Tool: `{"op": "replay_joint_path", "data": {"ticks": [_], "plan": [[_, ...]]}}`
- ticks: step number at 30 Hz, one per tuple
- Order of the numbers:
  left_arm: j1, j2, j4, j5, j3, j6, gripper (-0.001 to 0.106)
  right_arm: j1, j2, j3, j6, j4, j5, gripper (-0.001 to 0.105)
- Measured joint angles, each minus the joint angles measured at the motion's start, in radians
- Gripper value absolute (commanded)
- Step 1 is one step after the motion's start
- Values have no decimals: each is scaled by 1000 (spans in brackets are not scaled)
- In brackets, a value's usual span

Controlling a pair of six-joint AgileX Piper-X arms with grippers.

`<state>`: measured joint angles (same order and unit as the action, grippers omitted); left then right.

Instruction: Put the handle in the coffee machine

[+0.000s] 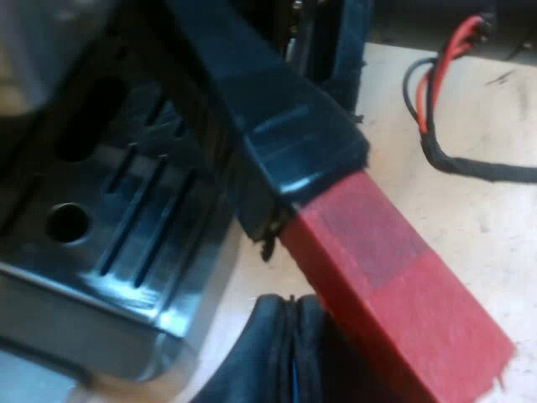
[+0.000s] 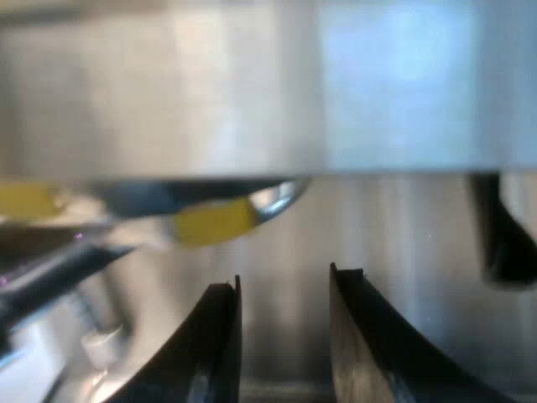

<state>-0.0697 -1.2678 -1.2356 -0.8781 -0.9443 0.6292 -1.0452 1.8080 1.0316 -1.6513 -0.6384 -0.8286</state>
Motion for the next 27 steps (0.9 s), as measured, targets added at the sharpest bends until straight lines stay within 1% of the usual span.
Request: {"op": "replay_joint_path", "data": {"ticks": [2, 4, 9, 12, 14, 15, 17, 19, 20, 24, 26, 27], "plan": [[0, -2, -9, -12, -1, 0, 0, -3, -25, -16, 2, 27, 36, 29], [1, -2, -15, -13, -1, 0, 0, -7, -52, -51, 3, 38, 70, 29], [1, -2, -20, -26, -1, 0, 0, -7, -107, -113, 7, 63, 104, 29], [18, -2, -20, -29, 2, -1, 0, -7, -158, -144, 19, 124, 146, 29], [36, -2, -20, -29, 3, -1, 0, -7, -170, -150, 18, 142, 157, 29], [52, -2, -20, -35, 5, -1, 0, -7, -203, -164, 18, 192, 180, 29], [75, -2, -20, -37, 7, -1, 0, -7, -240, -171, 18, 255, 203, 29], [117, -2, -10, -37, 8, -1, 0, -7, -300, -171, 18, 336, 237, 29], [128, -2, -4, -37, 8, 5, 0, -7, -310, -171, 22, 351, 245, 29], [163, -2, 17, -37, 11, 44, 0, -7, -412, -171, 70, 511, 342, 29], [172, -2, 26, -29, 10, 56, 0, -7, -435, -171, 79, 557, 359, 30], [190, -2, 38, -23, 13, 76, 0, -7, -480, -171, 82, 645, 417, 30]]}}
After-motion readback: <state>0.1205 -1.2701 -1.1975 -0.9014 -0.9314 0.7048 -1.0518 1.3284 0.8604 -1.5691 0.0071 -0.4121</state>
